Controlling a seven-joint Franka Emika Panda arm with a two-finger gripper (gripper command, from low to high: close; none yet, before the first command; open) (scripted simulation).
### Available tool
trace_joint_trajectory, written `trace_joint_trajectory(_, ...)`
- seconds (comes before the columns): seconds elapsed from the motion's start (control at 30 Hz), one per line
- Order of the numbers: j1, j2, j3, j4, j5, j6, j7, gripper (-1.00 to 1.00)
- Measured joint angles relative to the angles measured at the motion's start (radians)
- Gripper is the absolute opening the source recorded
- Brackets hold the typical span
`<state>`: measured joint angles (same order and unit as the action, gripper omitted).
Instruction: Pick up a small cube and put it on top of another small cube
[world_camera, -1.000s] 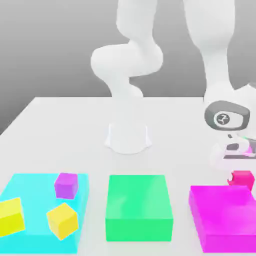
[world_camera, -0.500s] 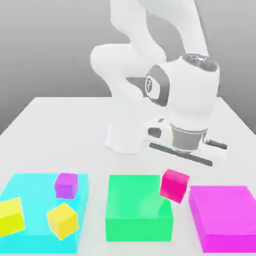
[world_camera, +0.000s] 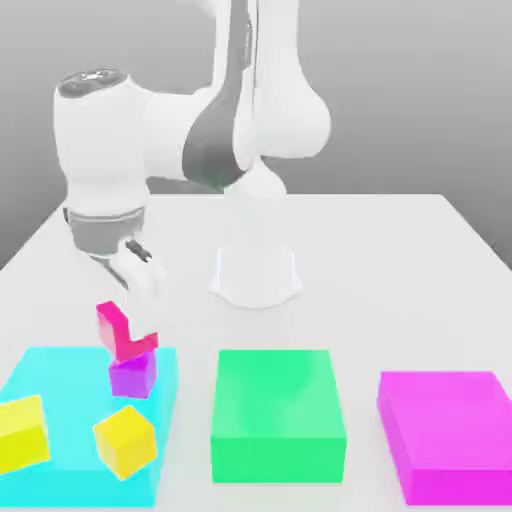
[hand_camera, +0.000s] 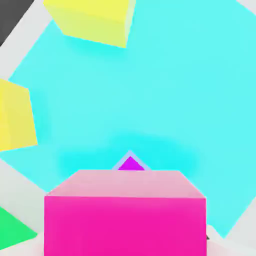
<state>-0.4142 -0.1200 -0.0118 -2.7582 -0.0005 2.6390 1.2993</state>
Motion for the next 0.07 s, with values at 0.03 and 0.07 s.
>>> trace_joint_trajectory(0.03, 0.0, 0.0, 0.0, 0.0, 0.0, 0.0, 0.0, 1.0)
trace_joint_trajectory(0.07, 0.0, 0.0, 0.0, 0.0, 0.0, 0.0, 0.0, 1.0)
